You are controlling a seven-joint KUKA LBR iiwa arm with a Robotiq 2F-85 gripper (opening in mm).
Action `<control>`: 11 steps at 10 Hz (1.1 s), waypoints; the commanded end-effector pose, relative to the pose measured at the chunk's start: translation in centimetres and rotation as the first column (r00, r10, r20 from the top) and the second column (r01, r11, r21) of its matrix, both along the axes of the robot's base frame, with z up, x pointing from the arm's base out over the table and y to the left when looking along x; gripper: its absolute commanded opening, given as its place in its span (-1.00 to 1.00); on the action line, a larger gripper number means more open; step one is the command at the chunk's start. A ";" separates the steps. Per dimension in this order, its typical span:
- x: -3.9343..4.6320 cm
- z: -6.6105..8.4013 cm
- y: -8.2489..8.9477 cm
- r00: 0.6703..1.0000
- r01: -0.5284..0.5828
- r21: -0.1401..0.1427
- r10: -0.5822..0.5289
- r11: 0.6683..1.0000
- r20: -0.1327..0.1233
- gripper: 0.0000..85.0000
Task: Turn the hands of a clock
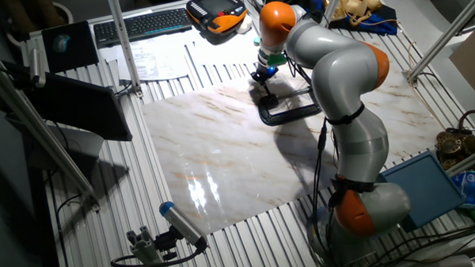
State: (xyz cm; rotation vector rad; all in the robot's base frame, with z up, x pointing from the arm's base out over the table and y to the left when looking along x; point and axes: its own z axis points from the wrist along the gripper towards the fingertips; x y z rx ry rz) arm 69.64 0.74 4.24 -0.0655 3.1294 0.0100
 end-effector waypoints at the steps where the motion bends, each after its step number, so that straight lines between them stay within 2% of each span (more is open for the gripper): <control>1: 0.07 0.0 0.2 1.000 0.008 0.003 -0.008 1.000 -0.002 -1.00; 3: 0.30 0.6 0.9 0.999 0.040 0.013 -0.039 0.999 -0.016 -1.00; 5: 0.30 2.0 1.6 0.998 0.053 0.011 -0.053 0.999 -0.032 -1.00; 7: -0.32 3.9 2.1 0.998 0.059 0.000 -0.059 0.998 -0.036 -1.00; 11: -1.40 6.3 2.8 0.997 0.059 -0.003 -0.059 0.998 -0.045 -1.00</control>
